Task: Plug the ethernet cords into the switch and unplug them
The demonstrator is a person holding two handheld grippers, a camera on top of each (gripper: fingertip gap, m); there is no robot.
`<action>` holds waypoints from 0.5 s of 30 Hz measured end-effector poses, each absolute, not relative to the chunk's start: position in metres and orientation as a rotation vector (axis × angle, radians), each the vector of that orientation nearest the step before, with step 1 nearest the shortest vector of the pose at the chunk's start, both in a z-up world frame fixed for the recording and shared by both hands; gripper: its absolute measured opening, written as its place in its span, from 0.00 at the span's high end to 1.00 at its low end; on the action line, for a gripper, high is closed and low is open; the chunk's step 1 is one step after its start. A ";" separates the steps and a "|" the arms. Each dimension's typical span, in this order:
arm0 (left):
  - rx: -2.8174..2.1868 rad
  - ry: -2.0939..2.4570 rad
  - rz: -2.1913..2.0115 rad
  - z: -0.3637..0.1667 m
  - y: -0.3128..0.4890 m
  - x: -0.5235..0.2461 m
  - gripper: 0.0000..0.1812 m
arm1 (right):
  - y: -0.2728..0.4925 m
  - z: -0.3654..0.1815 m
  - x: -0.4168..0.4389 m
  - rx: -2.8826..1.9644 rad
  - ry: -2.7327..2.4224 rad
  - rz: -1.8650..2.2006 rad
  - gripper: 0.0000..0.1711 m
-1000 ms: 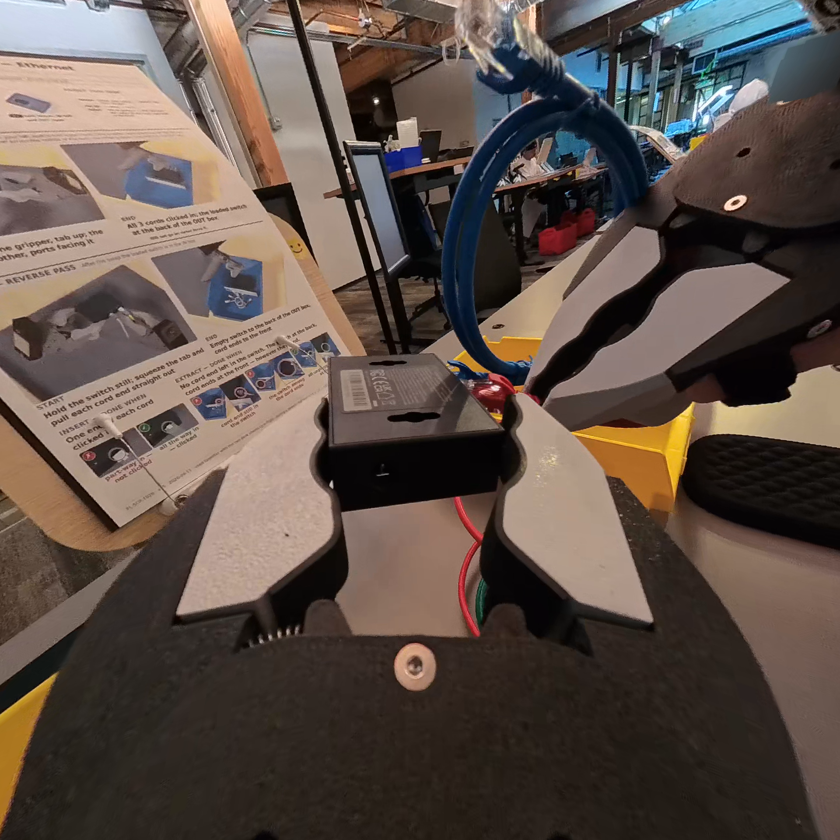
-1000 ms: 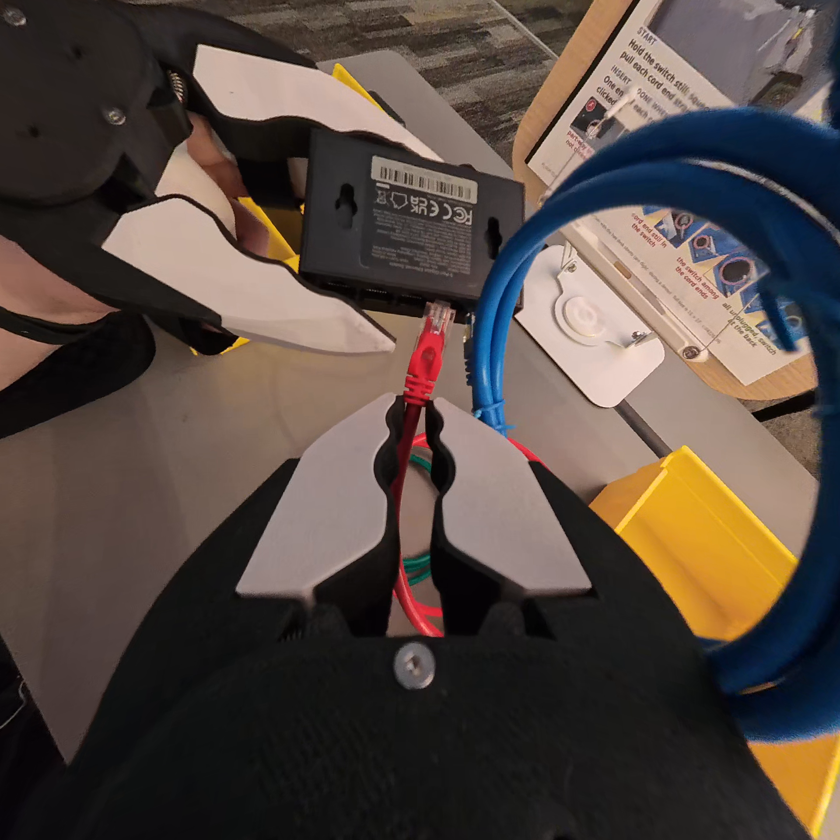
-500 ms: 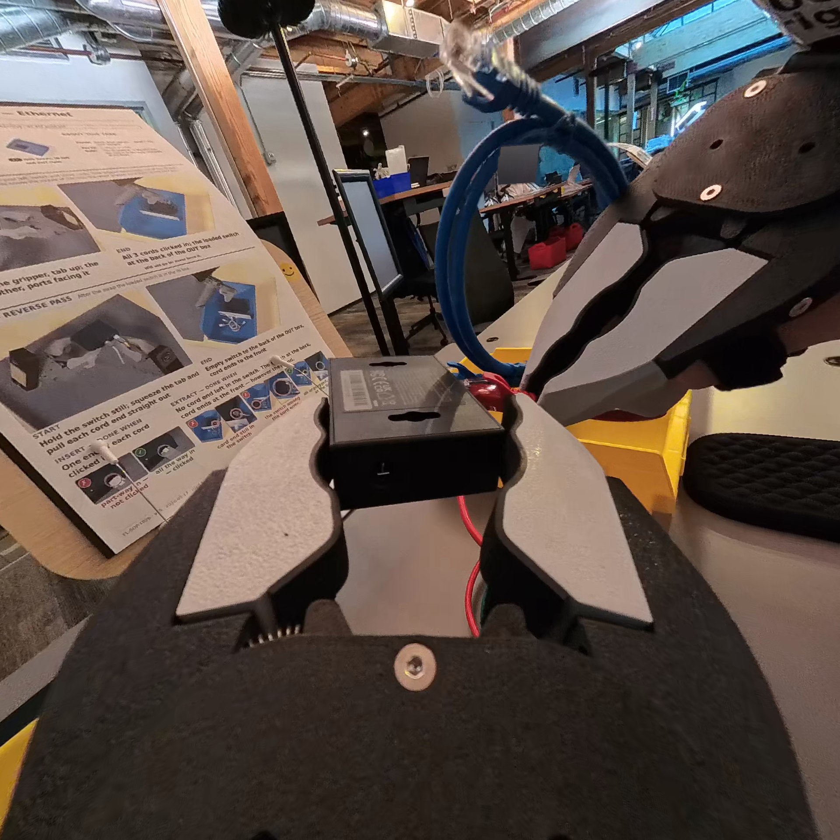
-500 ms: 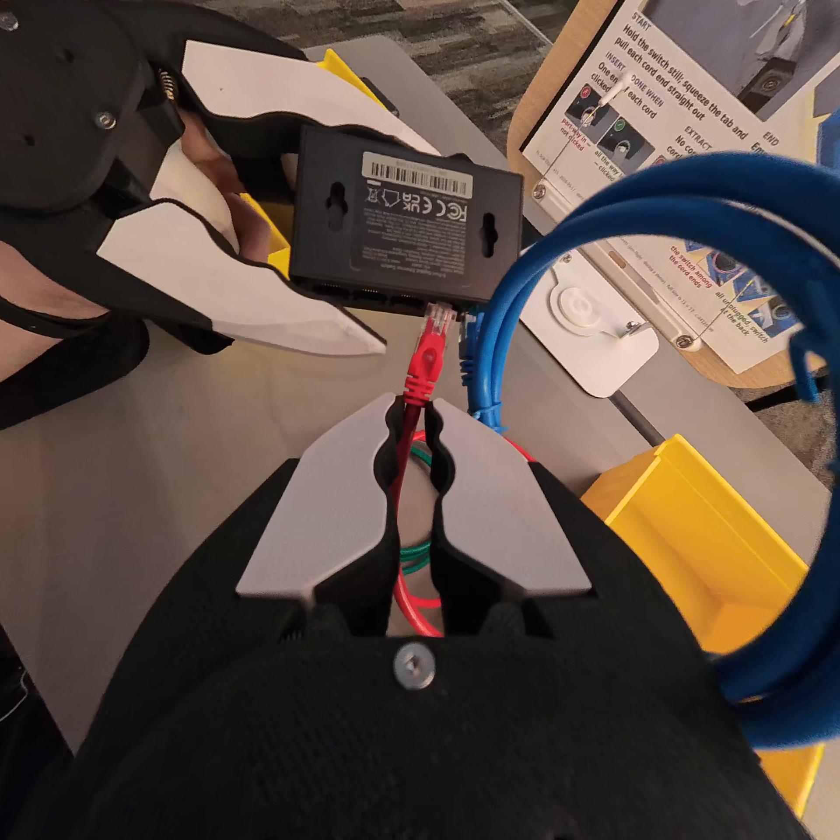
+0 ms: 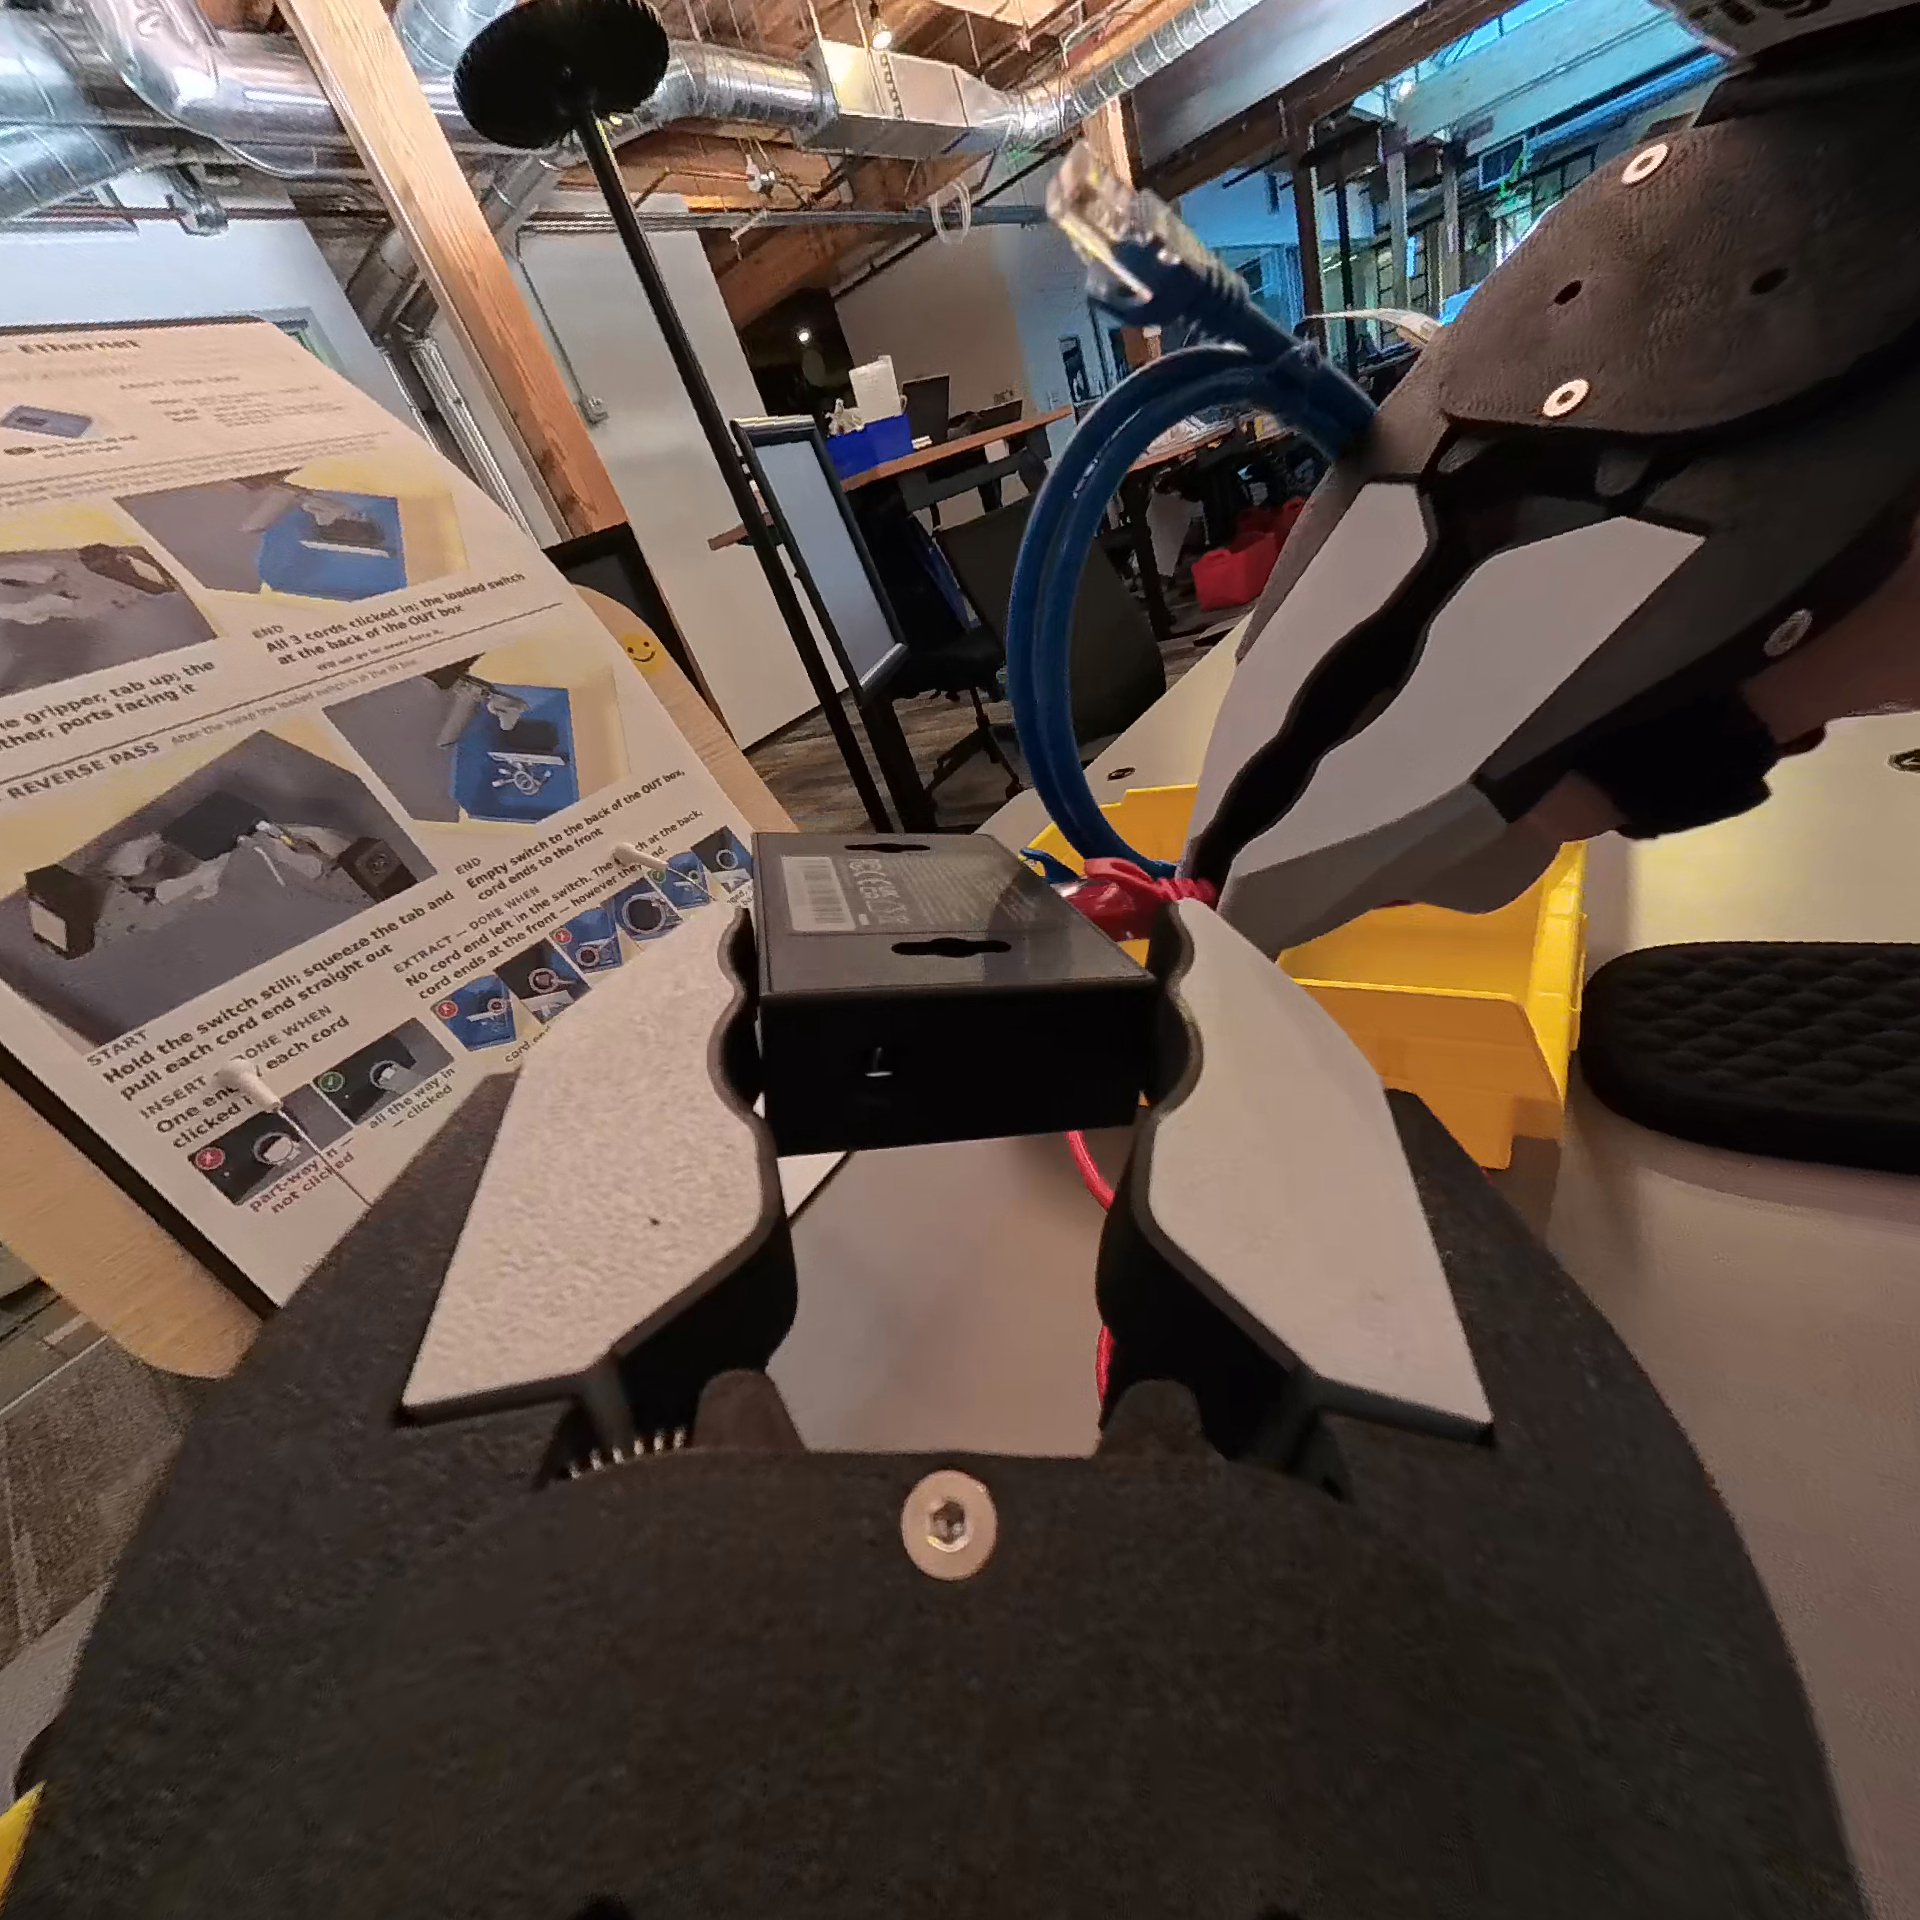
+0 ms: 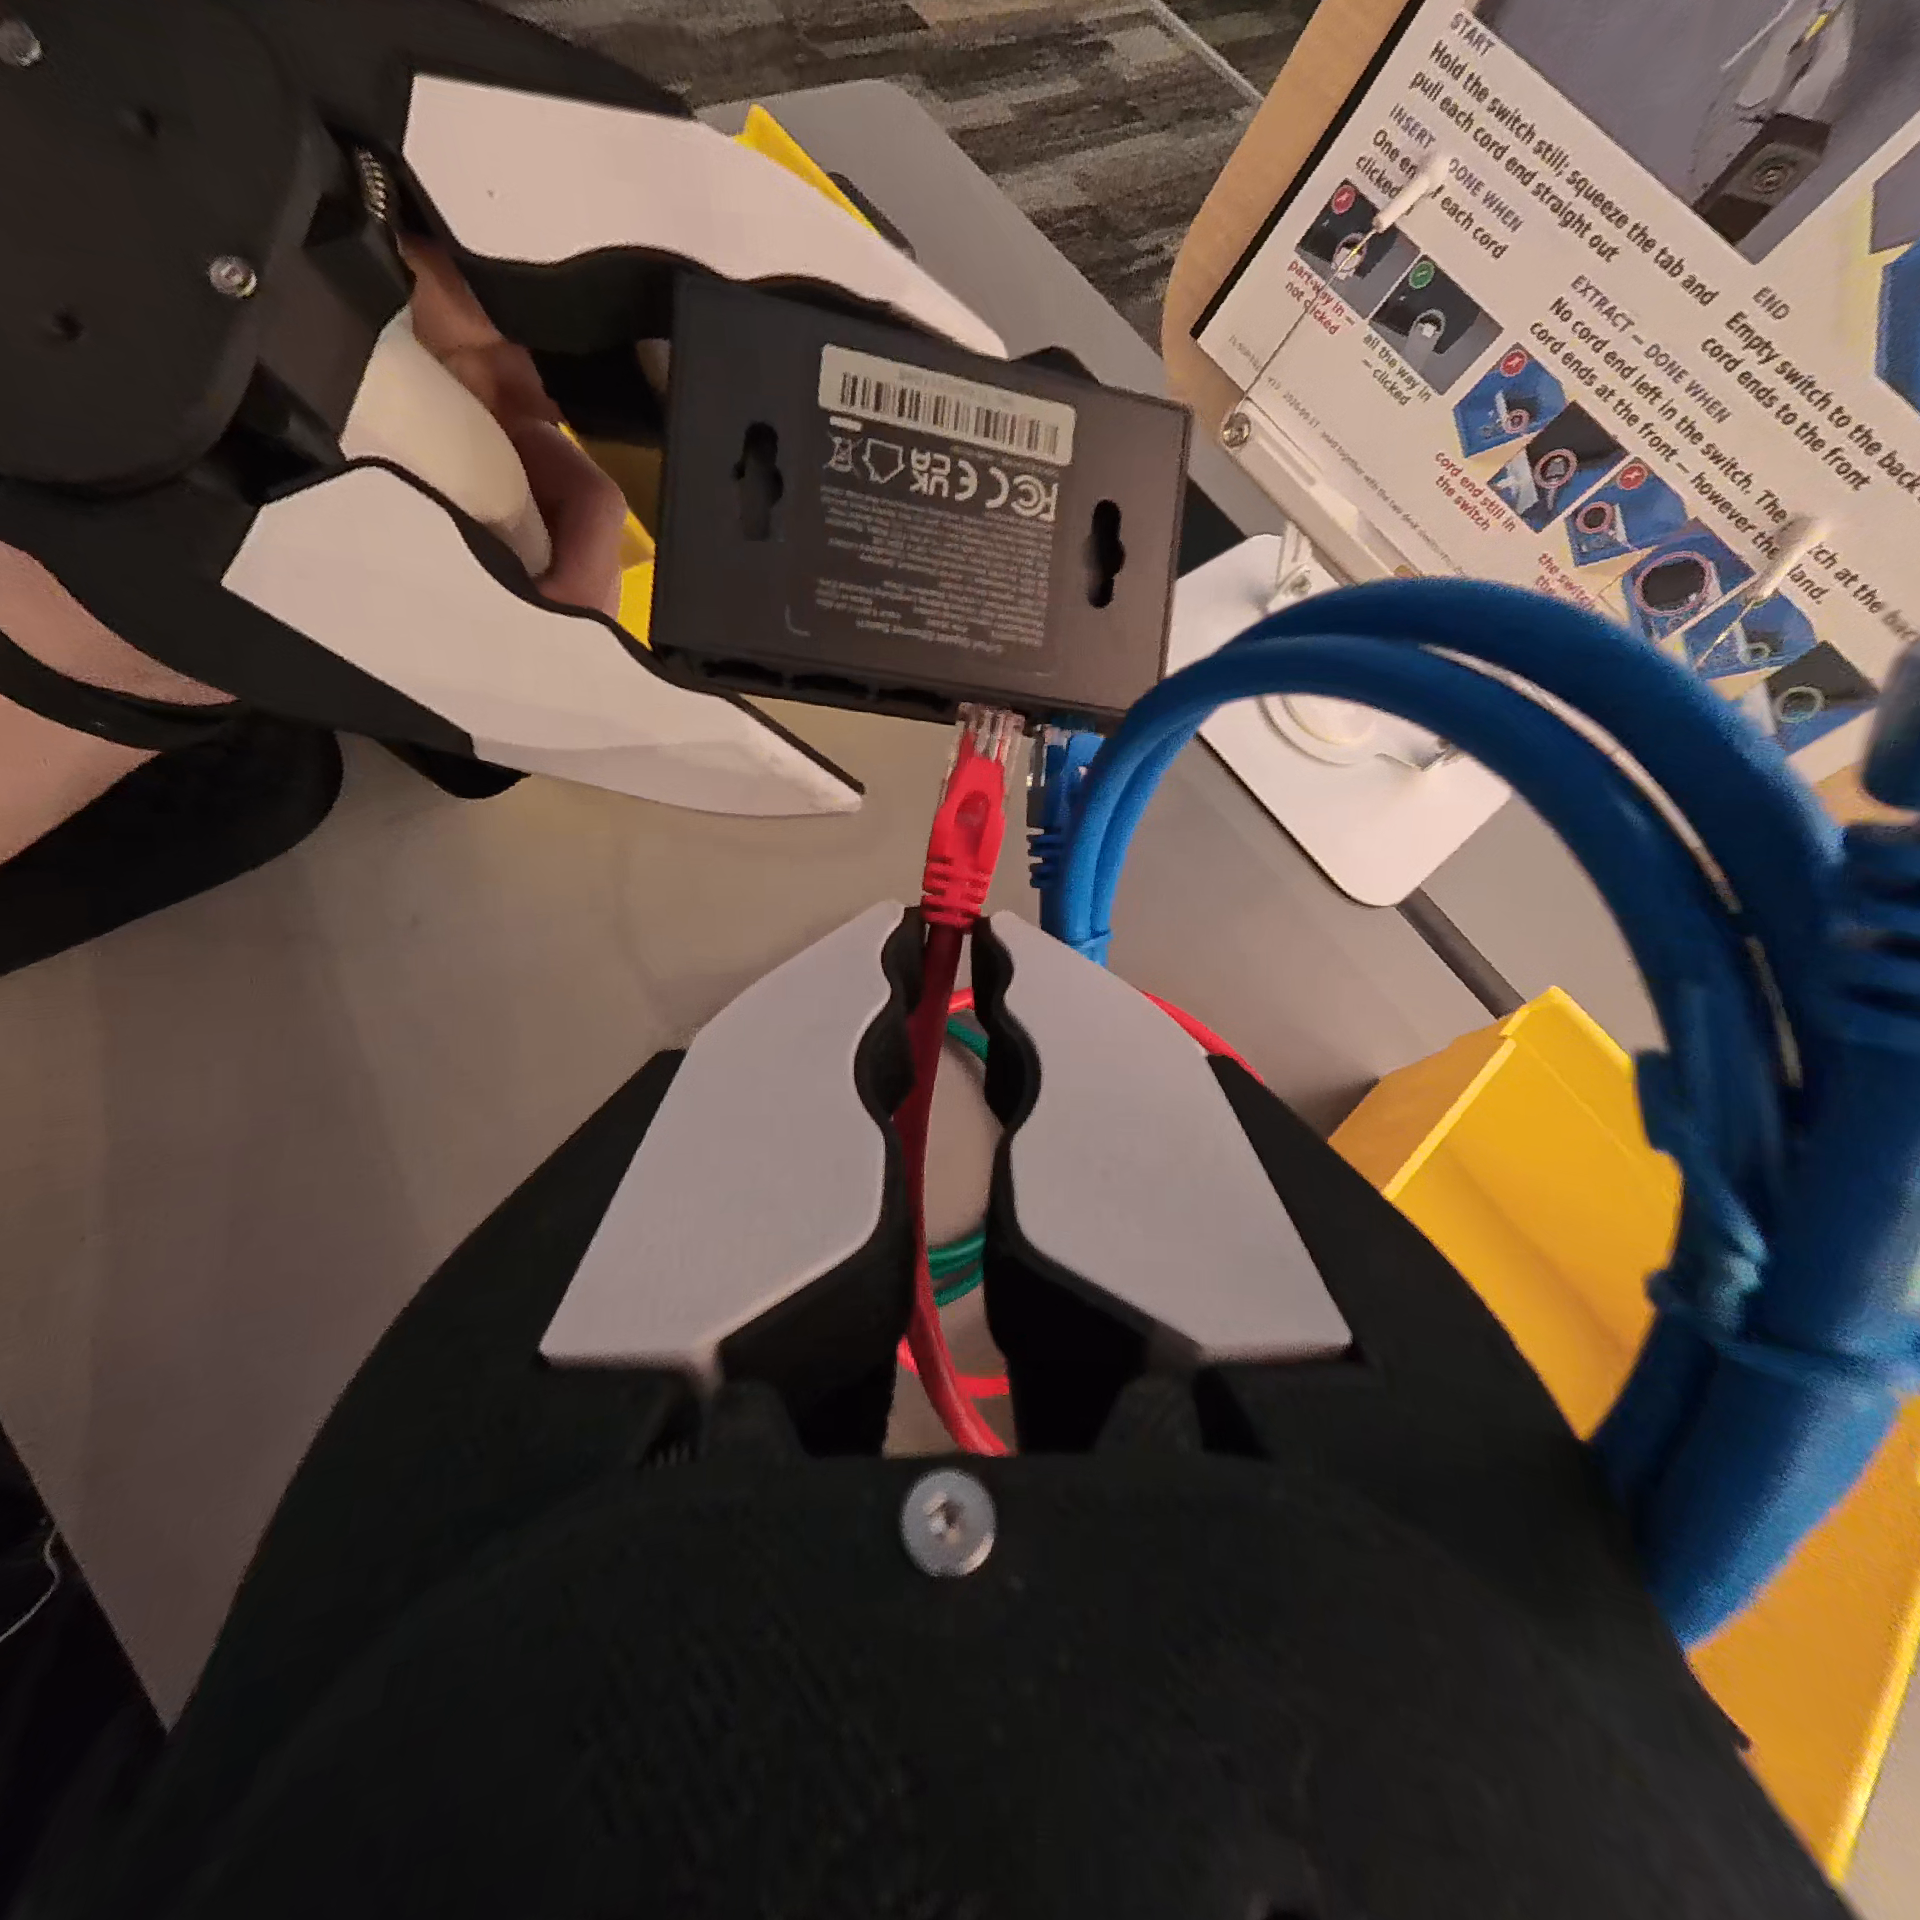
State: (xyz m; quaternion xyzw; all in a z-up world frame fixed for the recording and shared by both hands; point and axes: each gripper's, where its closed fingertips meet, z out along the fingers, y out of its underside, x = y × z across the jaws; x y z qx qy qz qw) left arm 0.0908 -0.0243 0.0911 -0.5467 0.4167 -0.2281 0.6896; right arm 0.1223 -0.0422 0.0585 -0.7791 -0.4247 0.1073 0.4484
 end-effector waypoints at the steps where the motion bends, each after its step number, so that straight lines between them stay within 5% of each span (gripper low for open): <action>1: -1.221 0.933 -0.513 0.091 -0.025 0.091 0.60 | -0.042 0.059 0.122 -1.925 -1.049 0.274 0.94; 15: -1.262 0.825 -0.629 0.101 -0.018 0.079 0.60 | -0.036 0.073 0.110 -1.784 -1.037 0.183 0.95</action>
